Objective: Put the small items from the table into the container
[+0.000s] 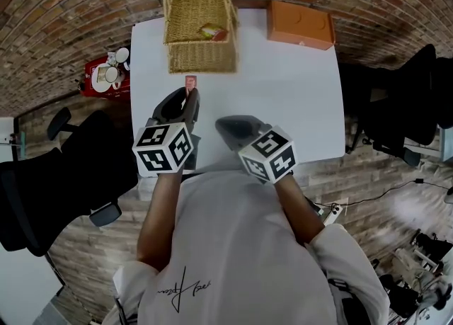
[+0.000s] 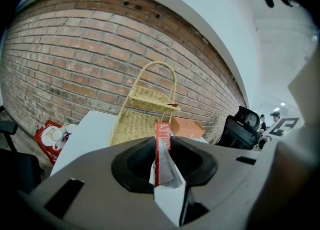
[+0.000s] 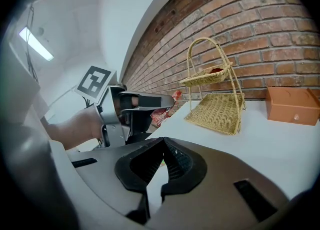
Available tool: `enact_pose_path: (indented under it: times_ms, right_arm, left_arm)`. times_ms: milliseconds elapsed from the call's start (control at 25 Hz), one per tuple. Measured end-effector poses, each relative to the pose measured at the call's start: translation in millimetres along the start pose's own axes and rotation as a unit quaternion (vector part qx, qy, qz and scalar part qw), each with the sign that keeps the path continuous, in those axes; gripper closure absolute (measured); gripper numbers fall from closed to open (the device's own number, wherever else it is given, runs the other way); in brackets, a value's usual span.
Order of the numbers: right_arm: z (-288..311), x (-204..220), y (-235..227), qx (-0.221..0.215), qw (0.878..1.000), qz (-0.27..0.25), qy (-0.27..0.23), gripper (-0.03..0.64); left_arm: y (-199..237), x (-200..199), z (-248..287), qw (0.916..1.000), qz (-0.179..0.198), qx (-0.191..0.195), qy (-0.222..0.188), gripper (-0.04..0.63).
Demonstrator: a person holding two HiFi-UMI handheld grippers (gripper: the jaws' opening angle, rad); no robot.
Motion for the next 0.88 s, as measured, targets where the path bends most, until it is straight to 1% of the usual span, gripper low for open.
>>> enact_pose_path:
  times_ms: [320, 880]
  right_arm:
    - [7, 0, 3, 0.000, 1.000, 0.002, 0.000, 0.595]
    - [9, 2, 5, 0.002, 1.000, 0.007, 0.007, 0.595]
  left_arm:
    - [6, -18, 0, 0.9997, 0.024, 0.000, -0.010, 0.489]
    - [12, -60, 9, 0.9986, 0.036, 0.000, -0.040, 0.489]
Point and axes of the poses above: the fingertips, and each gripper's own axes: z forward along the fingers, y to its left, x out of its underside, the point moved 5 cm from there along -z, backward along the fingers, and after that the axes turned 6 degrees about -x, right-handed, at the moved point
